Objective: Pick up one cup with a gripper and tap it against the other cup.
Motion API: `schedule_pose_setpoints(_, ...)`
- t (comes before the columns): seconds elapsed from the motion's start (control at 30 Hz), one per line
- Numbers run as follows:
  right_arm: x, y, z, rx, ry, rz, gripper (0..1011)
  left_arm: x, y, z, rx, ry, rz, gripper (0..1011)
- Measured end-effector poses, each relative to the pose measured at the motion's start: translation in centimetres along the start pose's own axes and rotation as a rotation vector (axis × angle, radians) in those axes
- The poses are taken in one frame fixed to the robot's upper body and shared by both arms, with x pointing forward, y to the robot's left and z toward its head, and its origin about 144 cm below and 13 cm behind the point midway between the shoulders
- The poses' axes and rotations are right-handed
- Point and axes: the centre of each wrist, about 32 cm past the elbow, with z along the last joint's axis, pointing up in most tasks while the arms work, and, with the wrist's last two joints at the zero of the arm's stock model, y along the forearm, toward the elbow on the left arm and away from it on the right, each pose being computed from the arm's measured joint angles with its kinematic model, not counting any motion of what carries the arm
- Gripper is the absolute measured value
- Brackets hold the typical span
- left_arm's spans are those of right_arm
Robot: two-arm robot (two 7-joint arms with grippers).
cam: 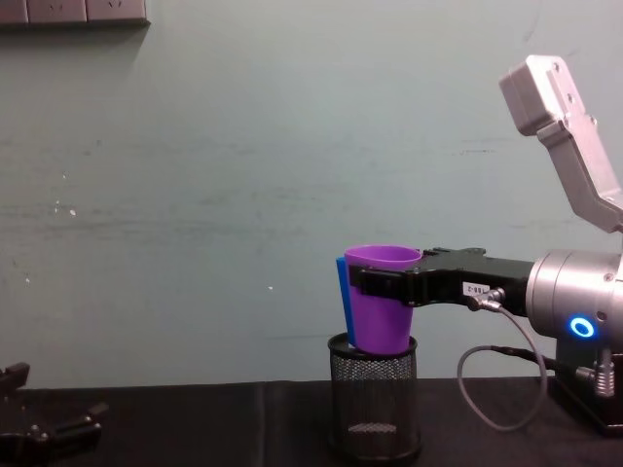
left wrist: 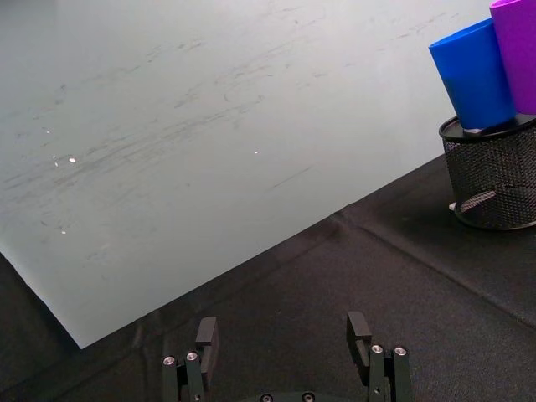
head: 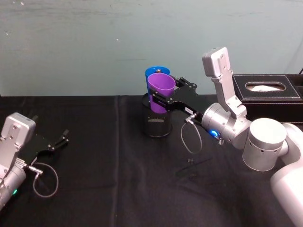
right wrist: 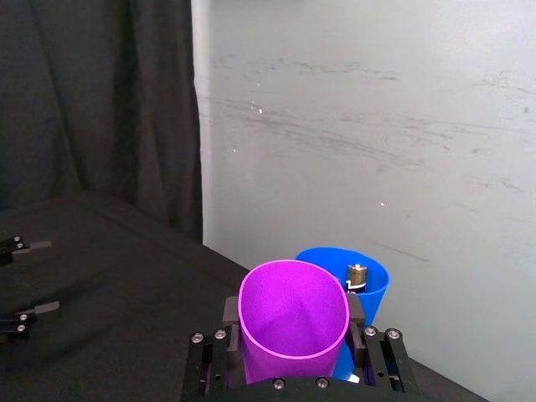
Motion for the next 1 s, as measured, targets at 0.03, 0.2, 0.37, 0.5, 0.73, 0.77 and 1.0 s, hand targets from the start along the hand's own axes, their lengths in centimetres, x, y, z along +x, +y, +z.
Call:
schedule_pose_setpoints(0.03, 0.00, 0.00, 0.00, 0.000, 0.000, 0.000, 724, 0.00, 0.00, 0.00, 0.000, 0.000, 0.000, 1000)
schedule_pose_setpoints(0.2, 0.00, 0.00, 0.00, 0.000, 0.000, 0.000, 724, 0.00, 0.00, 0.00, 0.000, 0.000, 0.000, 1000)
schedule_pose_setpoints(0.37, 0.00, 0.00, 0.00, 0.000, 0.000, 0.000, 726, 0.00, 0.00, 0.00, 0.000, 0.000, 0.000, 1000)
schedule_pose_setpoints(0.5, 0.00, 0.00, 0.00, 0.000, 0.000, 0.000, 724, 0.00, 0.00, 0.00, 0.000, 0.000, 0.000, 1000)
schedule_pose_setpoints(0.73, 0.00, 0.00, 0.00, 0.000, 0.000, 0.000, 726, 0.00, 0.00, 0.00, 0.000, 0.000, 0.000, 1000)
schedule_pose_setpoints(0.77, 0.00, 0.00, 0.00, 0.000, 0.000, 0.000, 724, 0.00, 0.00, 0.00, 0.000, 0.000, 0.000, 1000)
schedule_pose_setpoints(1.0, 0.00, 0.00, 0.00, 0.000, 0.000, 0.000, 726, 0.00, 0.00, 0.00, 0.000, 0.000, 0.000, 1000)
